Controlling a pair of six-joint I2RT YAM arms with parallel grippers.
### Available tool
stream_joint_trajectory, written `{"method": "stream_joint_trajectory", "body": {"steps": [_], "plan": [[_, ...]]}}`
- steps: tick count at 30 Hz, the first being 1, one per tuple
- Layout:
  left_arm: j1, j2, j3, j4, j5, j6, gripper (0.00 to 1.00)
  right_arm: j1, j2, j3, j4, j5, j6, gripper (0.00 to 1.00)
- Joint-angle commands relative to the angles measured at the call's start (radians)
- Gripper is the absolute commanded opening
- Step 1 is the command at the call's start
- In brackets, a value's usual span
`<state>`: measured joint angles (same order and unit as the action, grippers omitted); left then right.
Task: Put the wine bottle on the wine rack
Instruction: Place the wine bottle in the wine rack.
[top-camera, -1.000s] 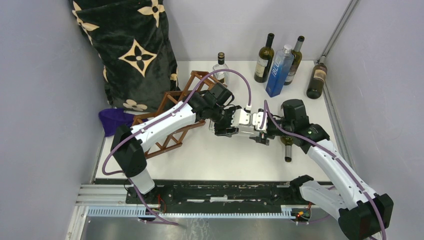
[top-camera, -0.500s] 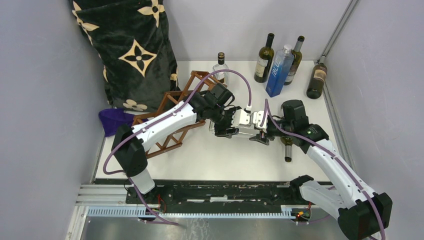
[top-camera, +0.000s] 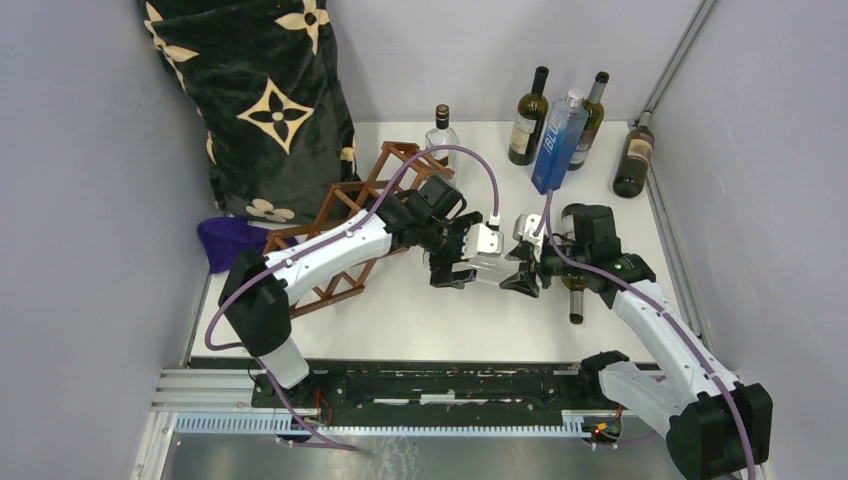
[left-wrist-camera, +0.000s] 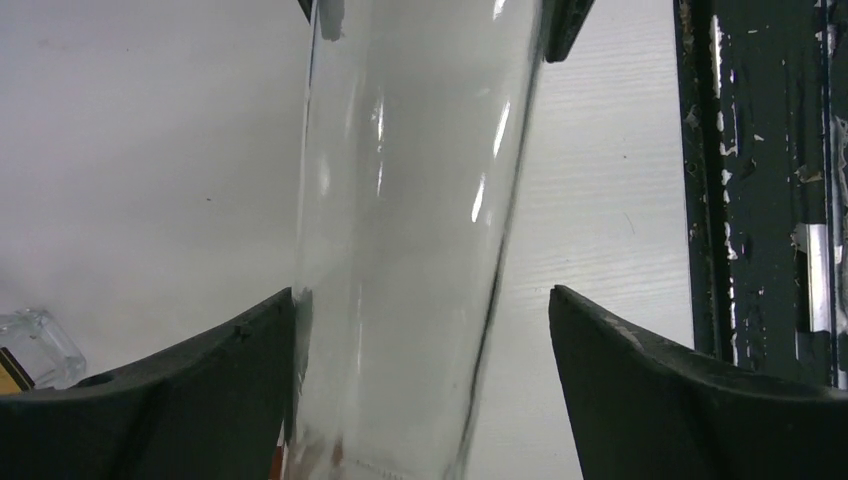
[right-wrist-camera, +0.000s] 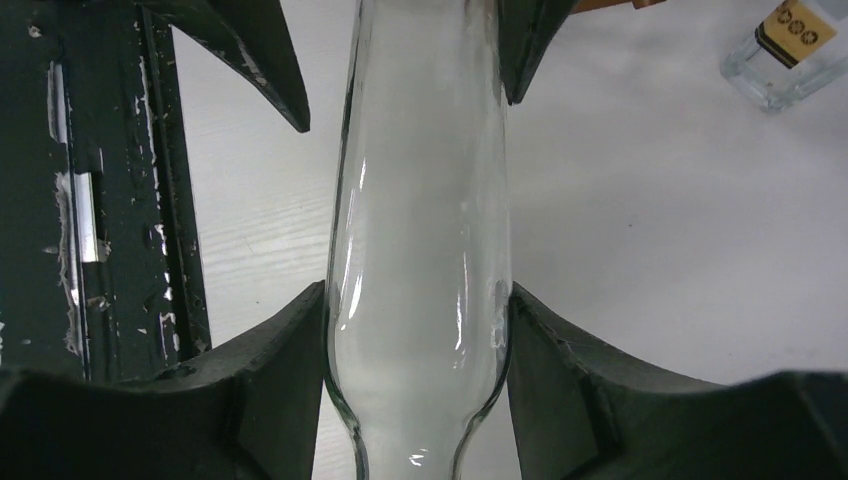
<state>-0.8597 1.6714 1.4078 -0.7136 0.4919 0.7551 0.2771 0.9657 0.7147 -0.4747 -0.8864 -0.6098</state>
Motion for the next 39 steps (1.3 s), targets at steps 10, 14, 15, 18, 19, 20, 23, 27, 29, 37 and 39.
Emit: {"method": "stream_joint_trajectory", "body": {"steps": [10,14,15,18,19,20,23,27,29,37,39], "plan": [[0.002,-0.13,-0.005,0.116,-0.024,-0.05,1.0,-0.114,0.016,0.026,0.065,-0.12,0.079,0.0],[0.009,-0.186,-0.003,0.146,-0.024,-0.088,1.0,-0.145,0.018,0.018,0.072,-0.159,0.098,0.0],[0.01,-0.197,0.003,0.147,-0.025,-0.098,1.0,-0.148,0.012,0.013,0.083,-0.168,0.108,0.0],[0.01,-0.226,0.037,0.154,-0.031,-0.136,1.0,-0.153,-0.002,-0.011,0.135,-0.179,0.155,0.0],[0.01,-0.236,0.047,0.166,-0.045,-0.161,1.0,-0.153,-0.006,-0.017,0.154,-0.181,0.173,0.0],[0.01,-0.245,0.066,0.177,-0.064,-0.189,1.0,-0.153,-0.014,-0.029,0.18,-0.181,0.189,0.0],[0.011,-0.273,0.103,0.222,-0.13,-0.289,1.0,-0.153,-0.039,-0.07,0.272,-0.172,0.265,0.0],[0.011,-0.317,0.129,0.318,-0.289,-0.417,1.0,-0.154,-0.066,-0.143,0.462,-0.148,0.415,0.0],[0.014,-0.356,0.116,0.389,-0.359,-0.463,1.0,-0.152,-0.074,-0.183,0.577,-0.125,0.496,0.0],[0.049,-0.382,0.129,0.534,-0.439,-0.591,1.0,-0.096,-0.077,-0.291,0.847,0.006,0.67,0.0],[0.05,-0.38,0.137,0.534,-0.442,-0.594,1.0,-0.066,-0.077,-0.316,0.914,0.042,0.697,0.0]]}}
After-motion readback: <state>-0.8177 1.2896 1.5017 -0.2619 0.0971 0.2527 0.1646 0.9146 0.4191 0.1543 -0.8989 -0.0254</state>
